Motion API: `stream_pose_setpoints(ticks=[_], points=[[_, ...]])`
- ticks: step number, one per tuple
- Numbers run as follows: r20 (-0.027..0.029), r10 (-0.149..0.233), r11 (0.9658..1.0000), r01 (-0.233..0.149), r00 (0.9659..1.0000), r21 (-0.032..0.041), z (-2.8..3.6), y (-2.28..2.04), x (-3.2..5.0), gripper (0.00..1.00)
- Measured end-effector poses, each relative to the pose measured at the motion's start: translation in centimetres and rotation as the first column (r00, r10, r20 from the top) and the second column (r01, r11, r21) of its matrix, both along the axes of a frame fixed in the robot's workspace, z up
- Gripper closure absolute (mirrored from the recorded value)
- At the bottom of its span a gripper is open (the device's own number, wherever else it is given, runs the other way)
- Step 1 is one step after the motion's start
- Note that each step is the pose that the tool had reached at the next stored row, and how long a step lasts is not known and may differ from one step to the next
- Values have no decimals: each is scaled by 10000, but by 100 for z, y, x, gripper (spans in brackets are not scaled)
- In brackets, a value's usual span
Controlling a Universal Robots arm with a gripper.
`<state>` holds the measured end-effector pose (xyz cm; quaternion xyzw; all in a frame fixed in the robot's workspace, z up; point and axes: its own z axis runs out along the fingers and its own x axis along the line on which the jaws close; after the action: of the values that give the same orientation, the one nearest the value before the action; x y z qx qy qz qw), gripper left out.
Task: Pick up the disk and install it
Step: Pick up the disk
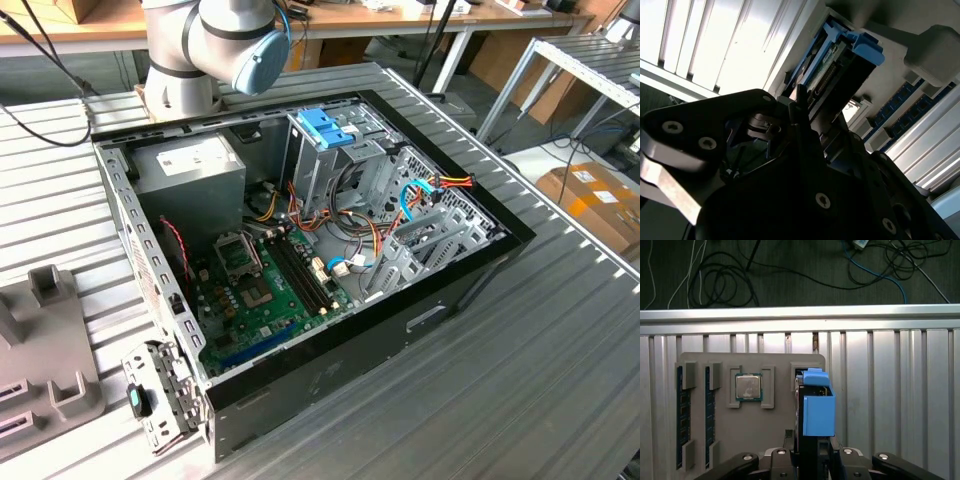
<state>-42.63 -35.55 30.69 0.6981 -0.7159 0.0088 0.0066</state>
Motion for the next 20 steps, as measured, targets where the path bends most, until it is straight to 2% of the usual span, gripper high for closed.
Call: stream_pose_setpoints(ticks=[7, 11, 13, 20], points=[[2, 2, 10000, -2, 10000, 1, 5, 0, 0, 65], [0, 2, 10000, -2, 10000, 0, 71, 0, 0, 65], [-1, 3, 10000, -3, 10000, -5, 125, 0, 0, 65], [2, 2, 10000, -2, 10000, -14, 137, 0, 0, 65]])
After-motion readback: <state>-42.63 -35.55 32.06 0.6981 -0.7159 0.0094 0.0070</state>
